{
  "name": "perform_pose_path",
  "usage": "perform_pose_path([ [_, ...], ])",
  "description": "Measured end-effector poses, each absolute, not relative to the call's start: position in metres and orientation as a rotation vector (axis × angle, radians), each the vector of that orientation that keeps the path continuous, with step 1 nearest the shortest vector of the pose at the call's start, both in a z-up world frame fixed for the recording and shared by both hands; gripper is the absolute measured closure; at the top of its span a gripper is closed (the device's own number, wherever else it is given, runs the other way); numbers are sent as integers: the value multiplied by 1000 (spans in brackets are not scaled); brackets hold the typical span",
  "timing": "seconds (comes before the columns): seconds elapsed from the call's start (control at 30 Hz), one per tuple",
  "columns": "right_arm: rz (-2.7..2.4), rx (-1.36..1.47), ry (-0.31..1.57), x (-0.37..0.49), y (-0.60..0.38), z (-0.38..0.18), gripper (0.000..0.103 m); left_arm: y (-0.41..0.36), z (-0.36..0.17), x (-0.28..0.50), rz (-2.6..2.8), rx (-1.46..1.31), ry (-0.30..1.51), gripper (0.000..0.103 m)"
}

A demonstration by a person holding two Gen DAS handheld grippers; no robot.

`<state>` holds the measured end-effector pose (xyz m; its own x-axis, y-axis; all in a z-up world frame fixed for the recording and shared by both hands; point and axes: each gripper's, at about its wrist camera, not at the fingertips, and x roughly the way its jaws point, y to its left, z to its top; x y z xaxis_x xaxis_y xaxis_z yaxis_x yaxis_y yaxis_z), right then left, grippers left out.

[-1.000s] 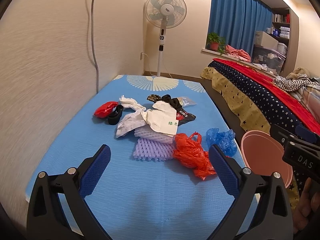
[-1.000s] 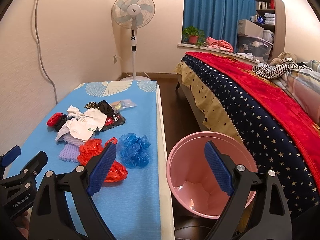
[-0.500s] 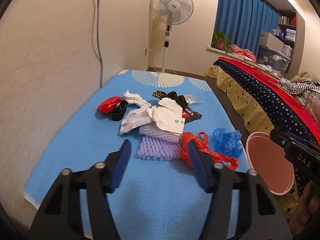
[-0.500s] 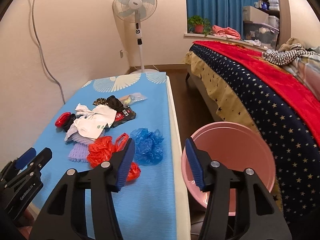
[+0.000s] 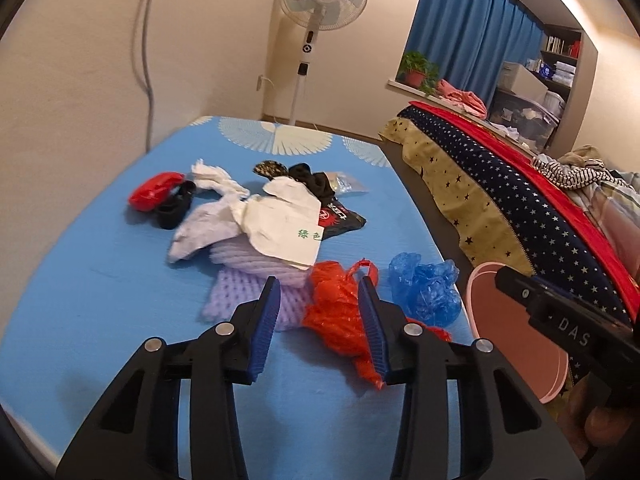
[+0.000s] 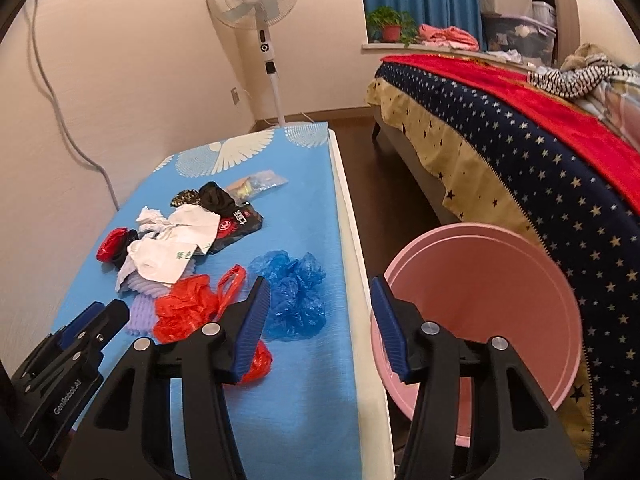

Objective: Collect trash
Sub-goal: 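Grasp the red plastic bag with the left tool while the right tool grasps the blue bag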

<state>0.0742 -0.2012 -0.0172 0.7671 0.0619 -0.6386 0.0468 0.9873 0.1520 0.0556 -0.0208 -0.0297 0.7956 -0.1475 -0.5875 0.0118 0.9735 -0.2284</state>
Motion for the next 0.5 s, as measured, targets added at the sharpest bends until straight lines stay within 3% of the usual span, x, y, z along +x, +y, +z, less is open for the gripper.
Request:
perform_pose_path([
  [0.5,65,283,817,121,-194,-66,49,-28,-61,86,-143,-286,737,63],
])
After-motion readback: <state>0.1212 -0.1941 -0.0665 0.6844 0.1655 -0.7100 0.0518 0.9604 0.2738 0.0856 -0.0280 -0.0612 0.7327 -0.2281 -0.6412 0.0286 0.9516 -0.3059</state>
